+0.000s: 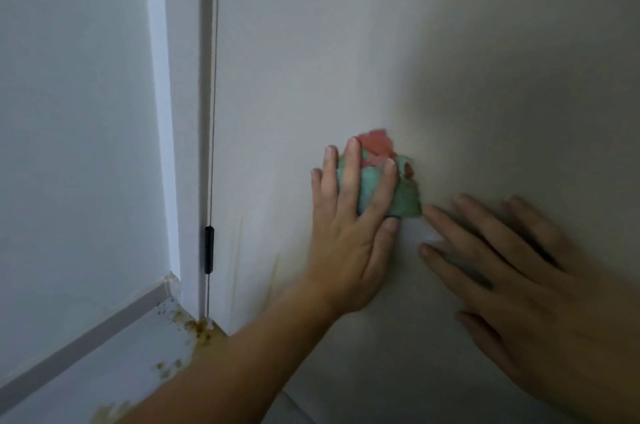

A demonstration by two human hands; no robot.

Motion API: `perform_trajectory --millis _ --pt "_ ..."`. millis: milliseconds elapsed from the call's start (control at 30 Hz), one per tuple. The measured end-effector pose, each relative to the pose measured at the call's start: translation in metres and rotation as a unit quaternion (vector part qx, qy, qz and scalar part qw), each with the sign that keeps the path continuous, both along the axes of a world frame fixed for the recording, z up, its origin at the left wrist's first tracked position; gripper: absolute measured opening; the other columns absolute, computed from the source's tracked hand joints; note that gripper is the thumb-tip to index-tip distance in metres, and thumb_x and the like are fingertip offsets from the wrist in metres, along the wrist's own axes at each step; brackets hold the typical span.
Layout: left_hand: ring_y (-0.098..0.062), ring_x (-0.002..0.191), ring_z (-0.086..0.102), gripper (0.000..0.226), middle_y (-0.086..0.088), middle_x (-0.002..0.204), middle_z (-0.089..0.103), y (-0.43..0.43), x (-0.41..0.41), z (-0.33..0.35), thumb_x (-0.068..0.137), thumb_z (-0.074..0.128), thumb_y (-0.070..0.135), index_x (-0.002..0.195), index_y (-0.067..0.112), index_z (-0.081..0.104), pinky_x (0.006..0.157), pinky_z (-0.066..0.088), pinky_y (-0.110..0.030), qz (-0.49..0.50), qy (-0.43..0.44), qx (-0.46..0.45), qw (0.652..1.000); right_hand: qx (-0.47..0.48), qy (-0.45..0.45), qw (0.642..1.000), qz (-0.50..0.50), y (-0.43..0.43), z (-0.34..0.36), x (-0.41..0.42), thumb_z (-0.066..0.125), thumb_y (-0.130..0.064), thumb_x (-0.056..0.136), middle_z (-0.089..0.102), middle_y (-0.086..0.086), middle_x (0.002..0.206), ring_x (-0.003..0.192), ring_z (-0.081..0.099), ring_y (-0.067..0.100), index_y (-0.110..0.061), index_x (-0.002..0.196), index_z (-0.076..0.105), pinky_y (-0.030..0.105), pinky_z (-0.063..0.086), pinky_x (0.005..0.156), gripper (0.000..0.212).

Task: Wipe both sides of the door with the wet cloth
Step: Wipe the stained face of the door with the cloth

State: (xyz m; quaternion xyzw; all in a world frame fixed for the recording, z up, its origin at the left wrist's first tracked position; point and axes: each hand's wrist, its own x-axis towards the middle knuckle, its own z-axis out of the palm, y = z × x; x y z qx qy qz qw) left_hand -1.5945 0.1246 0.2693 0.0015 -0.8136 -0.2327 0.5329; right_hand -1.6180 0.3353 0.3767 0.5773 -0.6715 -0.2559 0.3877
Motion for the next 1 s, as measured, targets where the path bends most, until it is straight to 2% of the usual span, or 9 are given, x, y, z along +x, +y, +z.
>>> perform_trajectory --millis 67,200,267,367,467,633,767,867,1000 --pt "-0.033 0.157 -0.017 0.057 -0.001 0.169 -0.015 -0.015 -0.003 0.016 0.109 0.016 0.044 0.162 0.037 -0.004 0.126 -0.011 -0.050 0.020 0.005 0.019 1.000 -0.006 0.002 1.000 -0.004 0.010 0.002 0.002 0.049 -0.035 0.085 0.030 0.019 0.164 0.151 0.029 0.038 -0.007 0.141 0.059 0.058 0.016 0.123 0.063" --pt "-0.037 0.156 -0.014 0.059 -0.018 0.170 -0.006 -0.035 -0.011 0.067 0.106 0.021 0.034 0.160 0.027 0.000 0.124 -0.006 -0.062 0.065 0.043 0.150 0.986 -0.033 0.011 0.999 -0.012 0.026 0.009 0.005 0.048 -0.034 0.088 0.027 0.018 0.165 0.151 0.029 0.038 -0.010 0.143 0.056 0.058 0.018 0.123 0.061" --pt "-0.039 0.156 -0.013 0.059 -0.019 0.170 -0.005 -0.011 -0.009 0.072 0.106 0.022 0.034 0.161 0.026 0.003 0.124 -0.007 -0.061 0.042 0.037 0.117 0.992 -0.063 0.018 0.998 -0.017 0.036 0.013 0.005 0.048 -0.033 0.091 0.028 0.018 0.164 0.150 0.030 0.039 -0.008 0.145 0.054 0.059 0.018 0.123 0.060" --pt "-0.040 0.156 -0.012 0.055 -0.014 0.168 -0.006 0.046 0.000 0.058 0.108 0.020 0.040 0.160 0.026 0.011 0.125 -0.008 -0.056 -0.014 0.010 -0.037 0.999 -0.109 0.023 0.994 -0.020 0.052 0.014 0.006 0.048 -0.031 0.092 0.030 0.019 0.164 0.149 0.032 0.040 -0.004 0.146 0.052 0.058 0.018 0.123 0.060" --pt "-0.040 0.157 -0.006 0.054 -0.015 0.169 0.002 0.050 0.003 0.055 0.109 0.016 0.044 0.160 0.025 0.015 0.126 -0.006 -0.052 -0.005 -0.008 -0.089 0.996 -0.118 0.022 0.993 -0.016 0.063 0.013 0.005 0.047 -0.029 0.093 0.031 0.020 0.163 0.149 0.033 0.040 -0.003 0.145 0.053 0.057 0.020 0.123 0.058" --pt "-0.040 0.156 -0.012 0.060 -0.020 0.170 -0.006 -0.003 -0.007 0.075 0.106 0.023 0.034 0.161 0.025 0.000 0.125 -0.007 -0.057 0.059 0.019 0.131 0.989 -0.106 0.030 0.994 -0.022 0.065 0.010 0.007 0.047 -0.031 0.093 0.032 0.019 0.163 0.148 0.034 0.040 -0.006 0.145 0.053 0.058 0.018 0.122 0.058" --pt "-0.041 0.155 -0.017 0.061 -0.014 0.168 -0.021 0.063 0.008 0.008 0.108 0.022 0.042 0.162 0.031 -0.005 0.125 -0.008 -0.058 -0.014 -0.042 0.025 0.999 -0.091 0.036 0.995 -0.028 0.068 0.011 0.004 0.049 -0.033 0.092 0.029 0.020 0.164 0.150 0.030 0.041 -0.005 0.148 0.048 0.061 0.018 0.122 0.063" --pt "-0.046 0.156 -0.007 0.061 -0.011 0.170 -0.017 0.117 0.025 -0.050 0.109 0.022 0.046 0.163 0.036 -0.005 0.125 0.004 -0.060 -0.042 -0.088 -0.050 0.994 -0.086 0.041 0.995 -0.029 0.066 0.008 0.004 0.044 -0.034 0.097 0.031 0.020 0.163 0.149 0.032 0.042 -0.006 0.148 0.049 0.062 0.019 0.120 0.059" --pt "-0.036 0.157 -0.015 0.061 -0.001 0.169 -0.024 0.070 0.011 -0.038 0.108 0.019 0.049 0.160 0.041 -0.012 0.127 -0.005 -0.051 0.016 -0.040 0.006 0.999 -0.059 0.037 0.997 -0.030 0.044 0.001 0.004 0.043 -0.033 0.097 0.030 0.020 0.163 0.149 0.031 0.043 -0.006 0.149 0.048 0.063 0.019 0.121 0.059"
